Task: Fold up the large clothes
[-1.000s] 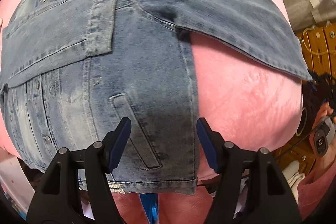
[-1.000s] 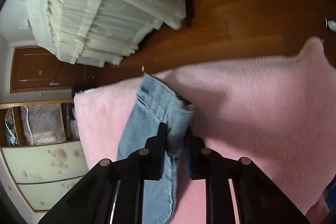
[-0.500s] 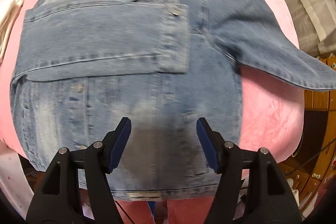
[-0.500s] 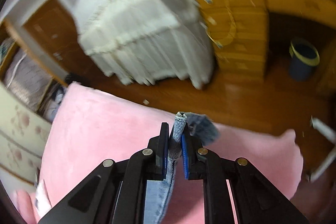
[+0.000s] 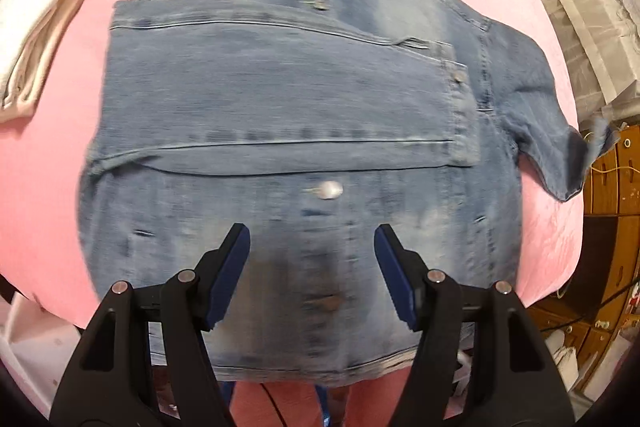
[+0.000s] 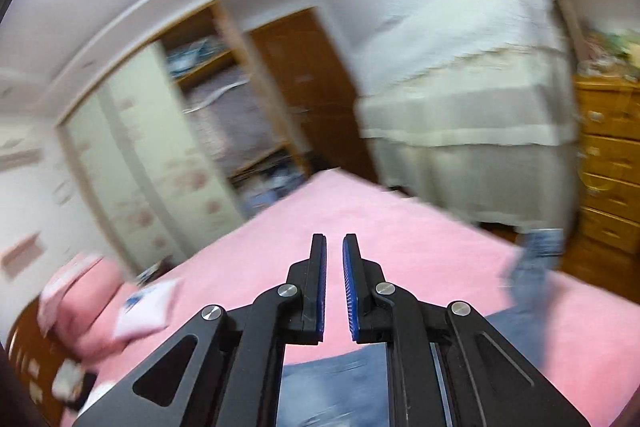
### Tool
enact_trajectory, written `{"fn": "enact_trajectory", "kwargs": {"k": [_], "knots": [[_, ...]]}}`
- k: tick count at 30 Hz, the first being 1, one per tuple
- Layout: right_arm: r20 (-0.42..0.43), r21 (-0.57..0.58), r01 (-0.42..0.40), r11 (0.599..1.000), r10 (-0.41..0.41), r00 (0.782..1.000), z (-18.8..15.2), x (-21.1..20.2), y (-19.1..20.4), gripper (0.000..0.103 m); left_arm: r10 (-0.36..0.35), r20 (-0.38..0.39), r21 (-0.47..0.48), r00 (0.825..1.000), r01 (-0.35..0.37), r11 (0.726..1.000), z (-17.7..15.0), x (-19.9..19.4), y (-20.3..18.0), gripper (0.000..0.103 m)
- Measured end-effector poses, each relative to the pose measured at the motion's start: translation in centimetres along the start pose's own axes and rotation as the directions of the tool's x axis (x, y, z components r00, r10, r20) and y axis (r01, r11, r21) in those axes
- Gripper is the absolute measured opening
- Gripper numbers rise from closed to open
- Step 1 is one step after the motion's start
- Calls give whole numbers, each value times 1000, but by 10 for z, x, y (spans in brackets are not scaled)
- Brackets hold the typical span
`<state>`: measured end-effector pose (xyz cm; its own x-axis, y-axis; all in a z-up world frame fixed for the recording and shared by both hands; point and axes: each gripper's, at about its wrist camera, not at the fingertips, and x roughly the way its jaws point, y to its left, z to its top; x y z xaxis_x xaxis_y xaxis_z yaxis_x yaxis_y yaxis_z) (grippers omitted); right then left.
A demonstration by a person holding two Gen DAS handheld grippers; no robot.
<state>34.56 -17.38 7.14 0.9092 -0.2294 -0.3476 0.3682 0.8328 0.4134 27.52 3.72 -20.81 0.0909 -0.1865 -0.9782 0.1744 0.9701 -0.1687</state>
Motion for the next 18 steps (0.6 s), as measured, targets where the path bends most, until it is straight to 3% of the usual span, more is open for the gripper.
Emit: {"fn": "enact_trajectory", "kwargs": {"k": [4, 8, 13, 18], "knots": [[-184, 25, -29, 999, 33, 982, -58, 26, 56, 10, 25, 9, 40, 1000, -25, 999, 3, -7, 44, 62], [-327, 190, 15, 982, 49, 944, -102, 47, 57, 10, 52, -5, 38, 999, -51, 998, 7, -3, 69, 62], [-459, 313, 185, 931, -22, 888, -129, 67, 14, 10, 52, -7, 49, 999, -51, 997, 11, 2, 58, 62], [-487, 273, 329, 904, -165, 858, -133, 62, -48, 12, 64, -9, 118, 998, -62, 991, 13, 13, 6, 62]]}}
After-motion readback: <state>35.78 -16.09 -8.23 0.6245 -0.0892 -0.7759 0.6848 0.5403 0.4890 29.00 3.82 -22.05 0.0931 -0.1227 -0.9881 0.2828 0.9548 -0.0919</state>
